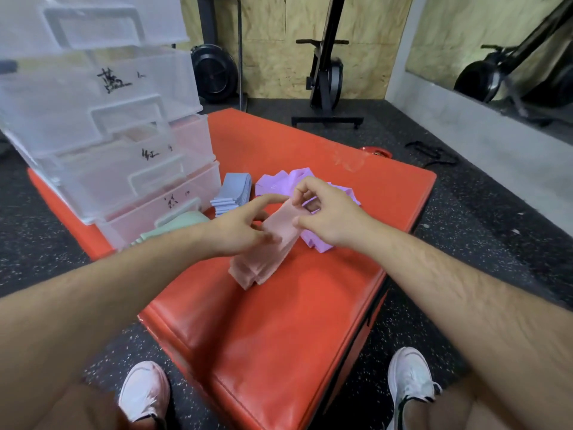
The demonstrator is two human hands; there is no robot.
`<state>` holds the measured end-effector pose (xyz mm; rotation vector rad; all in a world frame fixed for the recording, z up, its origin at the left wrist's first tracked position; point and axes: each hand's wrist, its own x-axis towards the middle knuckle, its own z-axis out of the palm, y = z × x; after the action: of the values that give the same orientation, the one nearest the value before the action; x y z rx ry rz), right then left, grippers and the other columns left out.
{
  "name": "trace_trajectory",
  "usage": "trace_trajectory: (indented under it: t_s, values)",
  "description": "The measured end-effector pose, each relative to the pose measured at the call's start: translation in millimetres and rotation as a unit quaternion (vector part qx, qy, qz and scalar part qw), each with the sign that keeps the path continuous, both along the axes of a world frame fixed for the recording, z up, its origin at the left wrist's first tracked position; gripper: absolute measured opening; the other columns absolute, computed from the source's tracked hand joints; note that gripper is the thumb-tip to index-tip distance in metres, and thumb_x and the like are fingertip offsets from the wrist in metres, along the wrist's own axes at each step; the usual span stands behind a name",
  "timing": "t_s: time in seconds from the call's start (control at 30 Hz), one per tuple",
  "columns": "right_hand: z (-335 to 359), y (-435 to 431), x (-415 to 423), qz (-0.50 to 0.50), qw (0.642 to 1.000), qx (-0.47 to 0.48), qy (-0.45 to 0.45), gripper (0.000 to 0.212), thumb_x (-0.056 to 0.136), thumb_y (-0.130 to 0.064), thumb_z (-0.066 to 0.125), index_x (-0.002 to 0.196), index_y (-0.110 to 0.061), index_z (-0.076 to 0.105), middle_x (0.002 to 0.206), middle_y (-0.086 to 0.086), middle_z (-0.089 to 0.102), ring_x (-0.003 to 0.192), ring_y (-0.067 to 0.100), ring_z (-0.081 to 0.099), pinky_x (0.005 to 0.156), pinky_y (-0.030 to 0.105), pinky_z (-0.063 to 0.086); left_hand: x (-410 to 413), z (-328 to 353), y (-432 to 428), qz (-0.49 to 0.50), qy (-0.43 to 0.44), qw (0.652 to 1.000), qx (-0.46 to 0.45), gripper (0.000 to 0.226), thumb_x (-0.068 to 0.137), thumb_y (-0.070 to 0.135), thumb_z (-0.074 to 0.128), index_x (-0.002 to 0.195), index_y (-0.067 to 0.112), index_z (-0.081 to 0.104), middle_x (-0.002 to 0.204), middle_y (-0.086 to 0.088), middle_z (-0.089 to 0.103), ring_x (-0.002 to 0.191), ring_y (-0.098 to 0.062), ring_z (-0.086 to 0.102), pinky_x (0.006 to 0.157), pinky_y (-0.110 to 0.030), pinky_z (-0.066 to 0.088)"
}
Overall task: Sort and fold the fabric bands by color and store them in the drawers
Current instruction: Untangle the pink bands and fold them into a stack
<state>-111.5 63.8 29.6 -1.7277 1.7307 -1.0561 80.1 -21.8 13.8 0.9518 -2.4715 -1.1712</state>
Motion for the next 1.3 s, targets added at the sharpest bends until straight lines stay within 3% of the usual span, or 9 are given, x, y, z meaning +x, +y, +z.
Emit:
trace_trajectory:
  t_s: [0.1,0.2,0.4,0.57,0.83,0.93,1.13,1.23,1.3]
  values:
    - [8.6,-24.4,-9.5,0.015,0.999,0.005,-0.041,0.035,0.08,0.001,0.067,0.094,-0.031,0.06,0.111,0.003,0.065,0.088,0.023,0.068,0.08,0.038,0.057,-9.1,5.5,-11.8,0.045,0.066,0.997,0.014,0.058,0.089,0.016,0.066,0.125,0.056,0.046,0.096,-0.003,0.061,0.074,-0.002,0.056,0.074,-0.022,0.047]
    - [8.7,-55.3,-25.2,-0.038,0.994,0.001,-0.102,0.035,0.083,0.004,0.055,0.098,-0.028,0.061,0.111,0.005,0.065,0.083,0.016,0.063,0.076,0.032,0.053,-24.1,12.0,-28.3,0.133,0.082,0.987,-0.03,0.059,0.089,0.013,0.061,0.134,0.047,0.044,0.1,0.006,0.06,0.077,-0.004,0.057,0.065,-0.002,0.04]
    - [-23.6,-110.5,-37.3,-0.092,0.957,0.073,0.265,0.048,0.087,-0.025,0.054,0.133,-0.041,0.051,0.146,-0.003,0.041,0.136,0.027,0.033,0.106,0.047,0.035,-41.3,12.9,-60.9,0.211,0.103,0.972,-0.011,0.058,0.089,0.02,0.061,0.141,0.038,0.041,0.105,0.012,0.059,0.088,-0.007,0.062,0.066,-0.017,0.046]
    - [-47.4,-151.8,-24.2,-0.084,0.914,0.194,0.346,0.059,0.093,-0.048,0.053,0.147,-0.046,0.03,0.167,-0.001,0.0,0.152,0.038,-0.008,0.113,0.069,0.016,-44.9,10.6,-76.6,0.236,0.1,0.967,0.0,0.045,0.09,0.019,0.058,0.123,0.046,0.043,0.097,0.013,0.063,0.081,-0.006,0.064,0.062,-0.017,0.048]
    - [-56.2,-156.5,-37.4,-0.122,0.927,0.154,0.32,0.034,0.09,-0.017,0.064,0.123,-0.025,0.061,0.124,0.006,0.046,0.118,0.036,0.044,0.075,0.036,0.037,-61.2,4.6,-83.3,0.262,0.092,0.96,0.022,0.031,0.088,0.021,0.062,0.11,0.041,0.052,0.092,0.009,0.067,0.087,-0.014,0.067,0.075,-0.032,0.054]
    - [-46.1,-146.1,-41.5,-0.132,0.926,0.139,0.325,0.039,0.09,-0.004,0.059,0.127,-0.014,0.056,0.128,0.011,0.048,0.118,0.035,0.047,0.084,0.036,0.038,-64.9,3.3,-79.6,0.261,0.083,0.961,0.027,0.036,0.089,0.015,0.059,0.118,0.035,0.051,0.091,0.01,0.064,0.089,-0.016,0.067,0.077,-0.033,0.053]
    - [-22.9,-119.0,-77.3,-0.278,0.891,0.097,0.344,0.034,0.092,-0.004,0.055,0.126,-0.011,0.055,0.131,0.012,0.048,0.119,0.034,0.048,0.091,0.038,0.043,-77.3,7.2,-75.5,0.266,0.08,0.96,0.02,0.04,0.092,0.014,0.056,0.13,0.025,0.052,0.085,0.019,0.054,0.073,0.004,0.052,0.063,-0.012,0.043]
    - [-22.4,-104.0,-92.6,-0.306,0.86,0.2,0.355,0.038,0.095,-0.026,0.055,0.133,-0.022,0.054,0.144,0.009,0.036,0.132,0.038,0.034,0.098,0.045,0.039,-83.9,8.5,-72.5,0.273,0.072,0.959,0.024,0.038,0.094,0.018,0.055,0.131,0.025,0.05,0.09,0.013,0.057,0.077,-0.001,0.055,0.07,-0.022,0.048]
    - [-20.9,-98.7,-93.8,-0.304,0.816,0.224,0.437,0.042,0.095,-0.046,0.051,0.134,-0.032,0.053,0.158,0.007,0.022,0.146,0.043,0.012,0.112,0.058,0.02,-85.9,6.5,-75.1,0.271,0.056,0.96,0.032,0.051,0.094,0.018,0.055,0.143,0.024,0.041,0.118,0.005,0.06,0.1,-0.013,0.06,0.088,-0.029,0.049]
